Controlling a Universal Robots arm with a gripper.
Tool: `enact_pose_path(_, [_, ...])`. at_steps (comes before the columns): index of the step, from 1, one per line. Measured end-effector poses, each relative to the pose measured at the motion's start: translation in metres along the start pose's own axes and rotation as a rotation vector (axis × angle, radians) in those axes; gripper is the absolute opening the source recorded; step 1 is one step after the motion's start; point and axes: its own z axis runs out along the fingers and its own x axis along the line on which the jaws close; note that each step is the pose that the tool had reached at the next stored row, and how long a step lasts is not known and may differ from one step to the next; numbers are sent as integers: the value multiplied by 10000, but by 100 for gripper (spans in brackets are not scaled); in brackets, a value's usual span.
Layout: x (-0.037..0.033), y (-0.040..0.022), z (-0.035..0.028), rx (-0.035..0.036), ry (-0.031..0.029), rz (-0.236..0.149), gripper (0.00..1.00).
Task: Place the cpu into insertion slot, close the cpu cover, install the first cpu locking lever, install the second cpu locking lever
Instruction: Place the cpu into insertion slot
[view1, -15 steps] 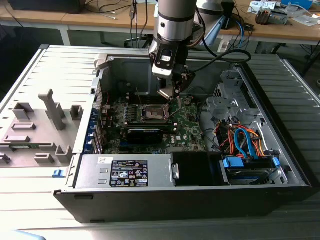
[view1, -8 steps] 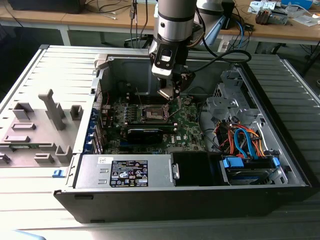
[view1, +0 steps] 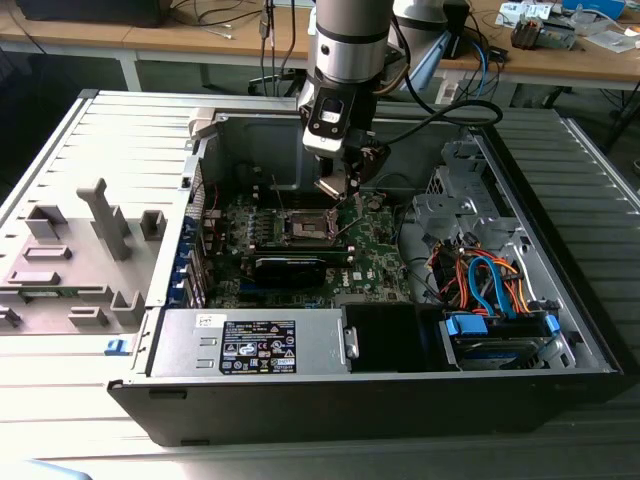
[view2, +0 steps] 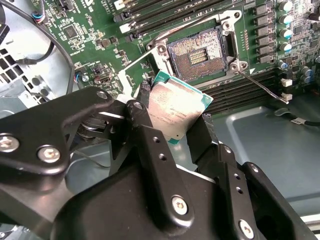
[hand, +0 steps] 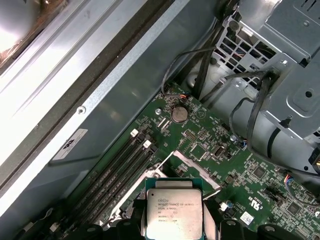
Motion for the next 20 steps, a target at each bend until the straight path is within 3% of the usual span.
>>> enact_pose_path(20, [0,0,8,-2,-18,221,54])
